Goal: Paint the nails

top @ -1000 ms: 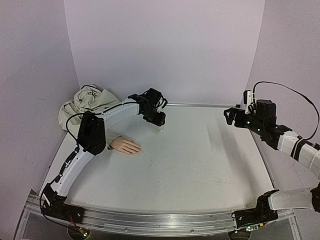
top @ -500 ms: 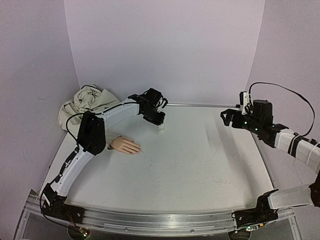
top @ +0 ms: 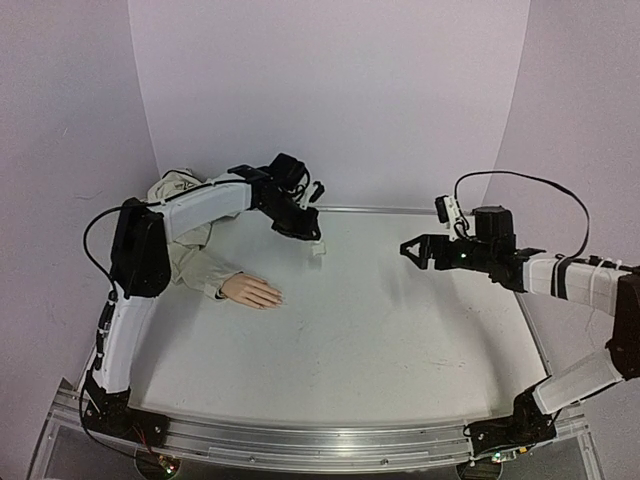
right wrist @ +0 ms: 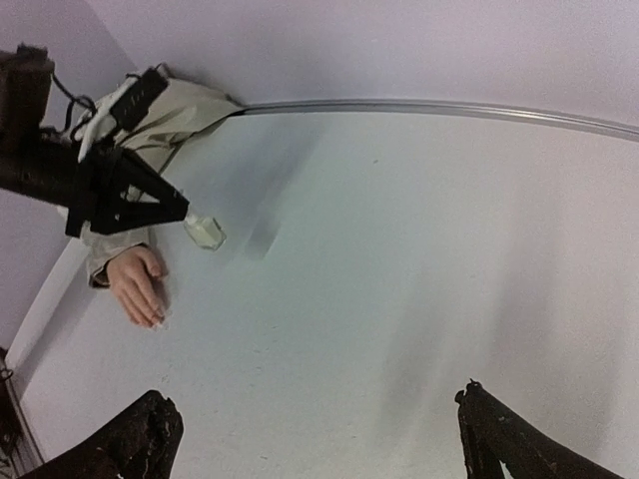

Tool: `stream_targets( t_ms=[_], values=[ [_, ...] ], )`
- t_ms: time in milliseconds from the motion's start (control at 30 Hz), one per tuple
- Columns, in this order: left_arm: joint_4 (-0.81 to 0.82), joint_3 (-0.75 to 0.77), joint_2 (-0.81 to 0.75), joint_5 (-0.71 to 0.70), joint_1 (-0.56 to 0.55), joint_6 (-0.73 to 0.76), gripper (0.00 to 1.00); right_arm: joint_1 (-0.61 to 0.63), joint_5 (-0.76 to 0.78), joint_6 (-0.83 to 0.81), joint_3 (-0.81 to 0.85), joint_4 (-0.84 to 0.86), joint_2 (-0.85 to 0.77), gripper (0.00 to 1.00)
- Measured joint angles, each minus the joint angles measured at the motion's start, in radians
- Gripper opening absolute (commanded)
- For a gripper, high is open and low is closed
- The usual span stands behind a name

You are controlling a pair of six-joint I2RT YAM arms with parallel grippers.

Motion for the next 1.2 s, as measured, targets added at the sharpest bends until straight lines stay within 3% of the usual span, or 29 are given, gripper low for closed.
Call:
stream_targets(
  t_ms=[233, 467, 733, 933, 1200],
  values=[
    [0.010, -0.178, -0.252, 0.205, 0.000, -0.130, 0.00, 0.176, -0.141, 0.000, 0.023, 0.197, 0.182, 0.93],
    [0.030, -0.346, -0.365, 0.359, -0.002, -0.235, 0.00, 0.312, -0.225, 0.013, 0.111, 0.385, 0.390, 0.69],
    [0.051, -0.497, -0.441, 0.391, -0.004, -0.285, 0.00, 0.337, -0.301, 0.047, 0.163, 0.526, 0.465, 0.52],
    [0.075, -0.510, -0.489, 0.399, -0.004, -0.300, 0.00, 0.352, -0.354, 0.067, 0.224, 0.574, 0.518, 0.46],
    [0.091, -0.517, -0.513, 0.399, -0.006, -0.309, 0.00, 0.365, -0.382, 0.087, 0.241, 0.598, 0.547, 0.24]
  ],
)
